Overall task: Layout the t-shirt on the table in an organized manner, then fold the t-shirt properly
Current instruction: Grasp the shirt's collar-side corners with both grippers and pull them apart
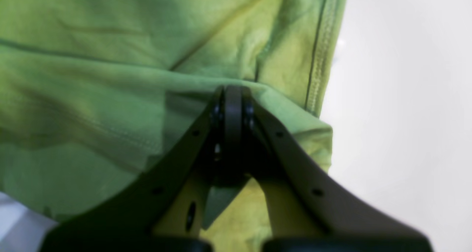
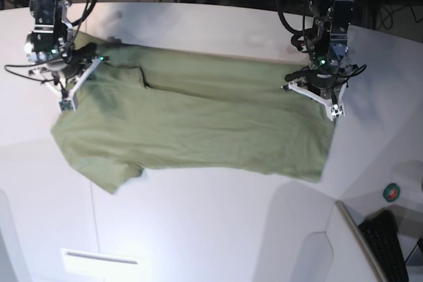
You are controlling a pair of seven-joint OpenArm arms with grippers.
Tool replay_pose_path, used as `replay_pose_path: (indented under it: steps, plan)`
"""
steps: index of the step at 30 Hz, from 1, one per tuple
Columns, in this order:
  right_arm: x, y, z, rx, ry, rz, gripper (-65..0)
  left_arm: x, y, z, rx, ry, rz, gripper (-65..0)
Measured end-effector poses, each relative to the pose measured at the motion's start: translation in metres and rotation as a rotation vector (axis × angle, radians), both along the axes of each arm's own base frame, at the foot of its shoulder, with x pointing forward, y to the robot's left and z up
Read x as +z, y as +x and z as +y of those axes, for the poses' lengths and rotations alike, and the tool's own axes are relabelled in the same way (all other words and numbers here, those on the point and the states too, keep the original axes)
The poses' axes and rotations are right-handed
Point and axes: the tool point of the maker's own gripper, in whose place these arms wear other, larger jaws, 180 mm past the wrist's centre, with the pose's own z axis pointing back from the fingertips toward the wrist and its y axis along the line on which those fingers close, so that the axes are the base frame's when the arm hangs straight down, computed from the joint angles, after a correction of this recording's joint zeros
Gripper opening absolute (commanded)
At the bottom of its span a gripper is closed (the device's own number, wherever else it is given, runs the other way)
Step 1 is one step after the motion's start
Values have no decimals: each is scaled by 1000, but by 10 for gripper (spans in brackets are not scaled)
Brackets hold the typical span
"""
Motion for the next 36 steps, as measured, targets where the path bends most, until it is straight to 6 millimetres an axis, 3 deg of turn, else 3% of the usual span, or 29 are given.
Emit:
replay_pose_path:
  steps: [5,16,19,23,25,28,32,36]
  plan:
    - [1,-21,-12,-40,-15,24,-650,3,-17,-5,-9,-8,14,-650]
    - [5,-32,-15,-35,-36,48,-650,7,-24,-9,-7,-22,29,-650]
    - [25,-33,-21,-21,-83,3,-650,12,-25,-14,-6,-46,31,-650]
    - [70,-4,-20,5,-109,-160,-650,34,-11,-19,-21,-50,-38,-650]
    - [81,2,-20,12,-118,-197,-650,50,-2,-23,-33,-52,-88,-650]
    - [70,-20,-33,-24,-135,-108,-650,57,-6,-25,-42,-46,-107,-650]
    - [61,-32,-42,-49,-146,-56,-650,38,-27,-22,-33,-48,-37,-650]
    - [35,-51,-38,-56,-114,22,-650,15,-45,-17,-15,-46,36,-650]
